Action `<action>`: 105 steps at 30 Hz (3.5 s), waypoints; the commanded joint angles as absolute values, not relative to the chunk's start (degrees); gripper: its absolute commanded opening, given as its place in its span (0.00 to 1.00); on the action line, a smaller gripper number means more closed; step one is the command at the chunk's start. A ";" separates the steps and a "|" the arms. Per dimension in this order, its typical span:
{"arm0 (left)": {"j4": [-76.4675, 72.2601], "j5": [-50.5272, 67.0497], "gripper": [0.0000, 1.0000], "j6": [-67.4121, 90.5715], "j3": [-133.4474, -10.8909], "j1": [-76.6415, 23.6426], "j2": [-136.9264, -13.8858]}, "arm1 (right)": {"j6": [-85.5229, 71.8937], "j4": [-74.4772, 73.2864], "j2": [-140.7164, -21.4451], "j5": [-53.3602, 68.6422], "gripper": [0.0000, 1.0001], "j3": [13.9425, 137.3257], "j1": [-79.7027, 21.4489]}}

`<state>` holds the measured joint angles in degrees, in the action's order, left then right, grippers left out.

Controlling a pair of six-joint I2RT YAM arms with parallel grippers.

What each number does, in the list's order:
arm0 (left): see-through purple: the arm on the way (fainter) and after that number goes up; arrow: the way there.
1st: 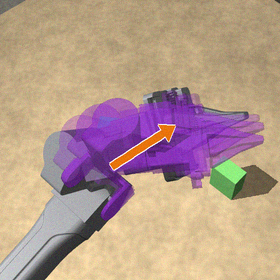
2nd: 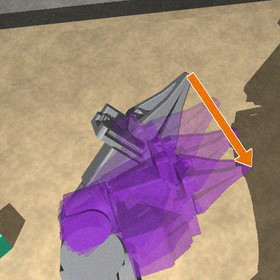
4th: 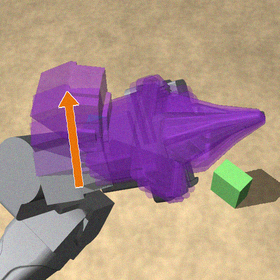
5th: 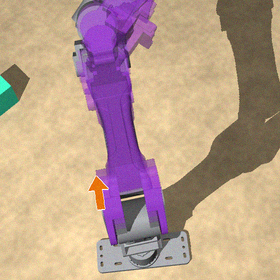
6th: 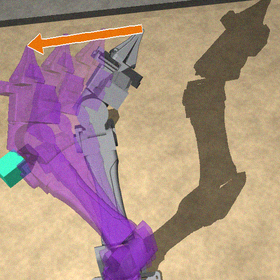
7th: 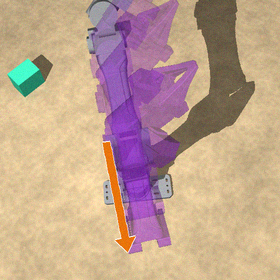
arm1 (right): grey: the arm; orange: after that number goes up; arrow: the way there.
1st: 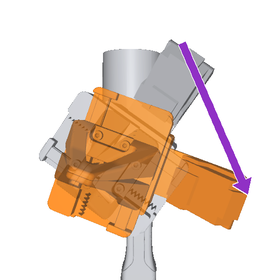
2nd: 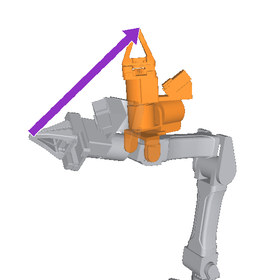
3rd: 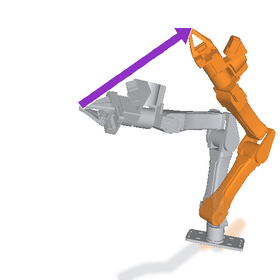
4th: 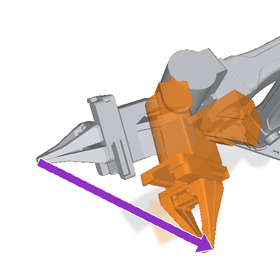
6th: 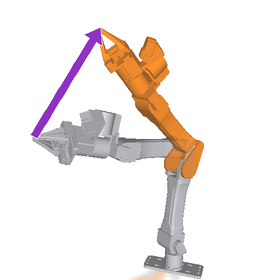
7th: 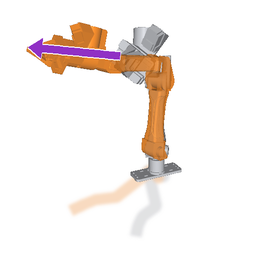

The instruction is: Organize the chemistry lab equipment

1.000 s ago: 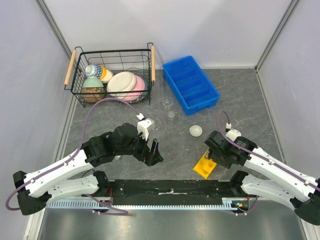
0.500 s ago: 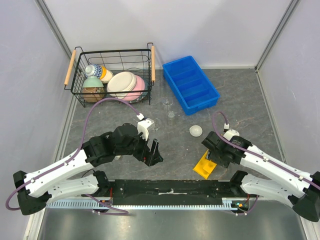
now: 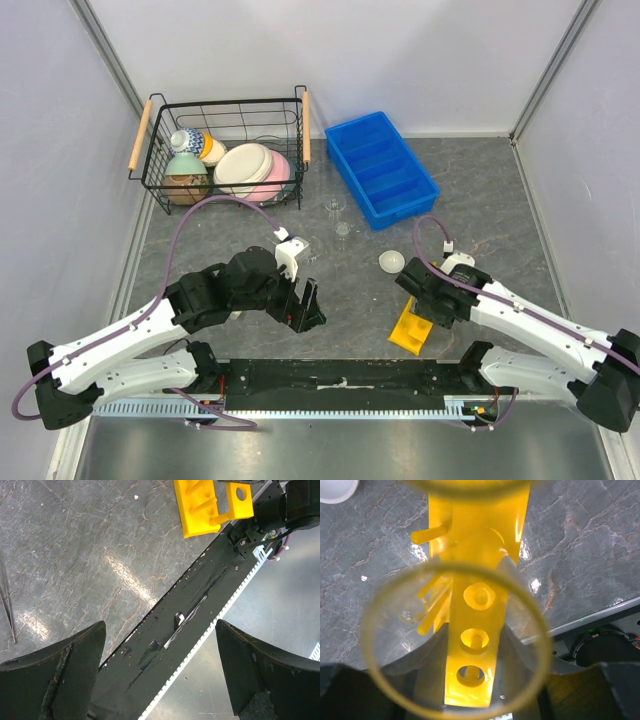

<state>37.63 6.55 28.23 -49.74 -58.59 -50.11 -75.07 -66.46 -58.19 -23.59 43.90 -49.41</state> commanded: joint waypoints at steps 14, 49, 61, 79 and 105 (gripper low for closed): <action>39.02 5.63 0.96 27.16 -52.03 -58.62 -49.66 | -74.45 -66.01 -64.25 -32.87 0.45 50.19 -46.85; 40.08 4.48 0.96 27.07 -53.70 -58.54 -52.73 | -49.67 -44.30 -71.80 -23.73 0.44 45.53 -16.45; 40.43 3.60 0.96 26.46 -54.49 -58.54 -54.23 | -42.28 -39.38 -80.14 -23.82 0.45 49.22 -8.54; 40.08 3.60 0.96 26.45 -54.41 -58.62 -54.32 | -33.93 -35.07 -93.85 -23.02 0.47 58.09 1.91; 40.69 3.08 0.96 26.28 -56.51 -58.54 -55.20 | -30.76 -35.77 -97.83 -17.32 0.73 66.00 9.67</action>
